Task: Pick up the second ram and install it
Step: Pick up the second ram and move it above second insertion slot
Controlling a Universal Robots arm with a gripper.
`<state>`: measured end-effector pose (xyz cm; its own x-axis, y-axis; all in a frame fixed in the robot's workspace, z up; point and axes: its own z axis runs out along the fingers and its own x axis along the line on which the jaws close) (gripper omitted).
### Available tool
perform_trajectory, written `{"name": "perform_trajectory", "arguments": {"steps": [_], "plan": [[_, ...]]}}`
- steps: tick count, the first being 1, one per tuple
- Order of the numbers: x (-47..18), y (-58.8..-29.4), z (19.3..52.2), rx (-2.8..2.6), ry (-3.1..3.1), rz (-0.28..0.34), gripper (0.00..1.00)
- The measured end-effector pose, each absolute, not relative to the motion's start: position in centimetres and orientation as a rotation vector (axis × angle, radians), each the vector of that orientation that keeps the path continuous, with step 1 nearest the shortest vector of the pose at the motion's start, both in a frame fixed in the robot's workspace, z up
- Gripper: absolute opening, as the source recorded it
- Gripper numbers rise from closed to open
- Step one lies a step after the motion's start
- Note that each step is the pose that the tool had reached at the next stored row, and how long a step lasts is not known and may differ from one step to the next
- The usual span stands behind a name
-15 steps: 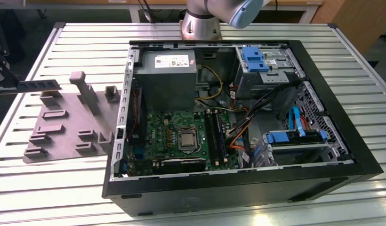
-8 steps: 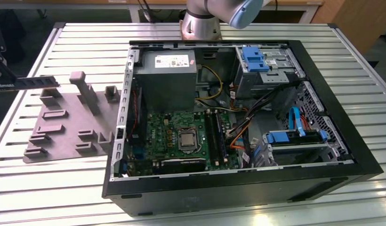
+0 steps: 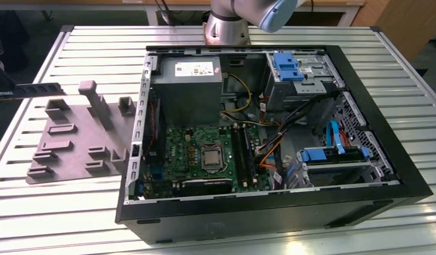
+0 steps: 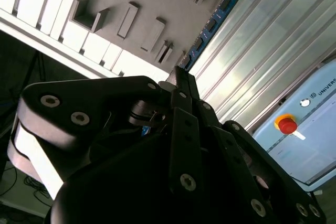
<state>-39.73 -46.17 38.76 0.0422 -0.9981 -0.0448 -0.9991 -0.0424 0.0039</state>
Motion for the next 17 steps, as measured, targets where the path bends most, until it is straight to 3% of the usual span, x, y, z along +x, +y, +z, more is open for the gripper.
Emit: {"name": "perform_trajectory", "arguments": {"steps": [17], "plan": [[-39.8, -46.2, 40.3, -2.246, 2.153, 0.053, 0.12]]}}
